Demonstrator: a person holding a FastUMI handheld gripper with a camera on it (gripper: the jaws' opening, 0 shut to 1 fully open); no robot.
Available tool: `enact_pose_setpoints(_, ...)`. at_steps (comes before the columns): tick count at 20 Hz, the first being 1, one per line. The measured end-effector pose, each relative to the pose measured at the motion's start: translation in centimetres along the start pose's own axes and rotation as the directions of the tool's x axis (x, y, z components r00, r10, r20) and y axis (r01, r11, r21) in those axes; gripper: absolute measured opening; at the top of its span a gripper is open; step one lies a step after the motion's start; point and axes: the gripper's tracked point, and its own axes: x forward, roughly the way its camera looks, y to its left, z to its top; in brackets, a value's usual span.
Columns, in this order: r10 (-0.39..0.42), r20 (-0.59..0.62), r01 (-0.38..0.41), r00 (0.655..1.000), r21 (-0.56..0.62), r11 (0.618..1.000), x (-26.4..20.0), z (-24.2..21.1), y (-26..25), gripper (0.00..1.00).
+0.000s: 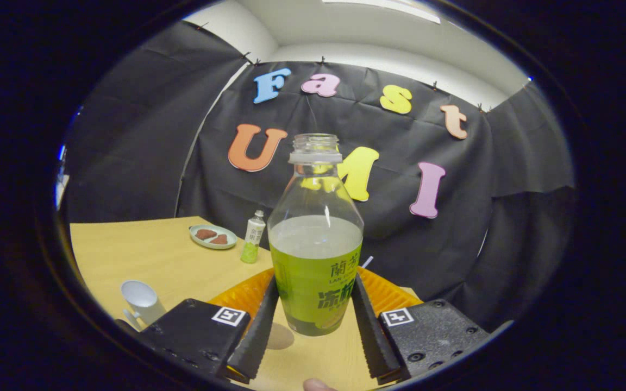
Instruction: Take the bottle from table, then pour the juice into the cup, finally place the bottle on the coaster
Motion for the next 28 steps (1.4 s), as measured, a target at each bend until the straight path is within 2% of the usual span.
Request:
enact_pose_setpoints(5,0.025,0.019,-0.026,1.000,0.058,0.998,2.0,-0.4,0.4,0.77)
enact_pose_setpoints(15,0.116,-0.081,-0.105,0.990,0.131,0.986,8.9,-6.0,2.6,0.77)
enact_pose_setpoints(22,0.182,-0.168,-0.160,0.969,0.135,0.978,10.9,-11.0,4.9,0.78)
enact_pose_setpoints(28,0.201,-0.193,-0.177,0.960,0.137,0.975,11.7,-12.8,5.9,0.80)
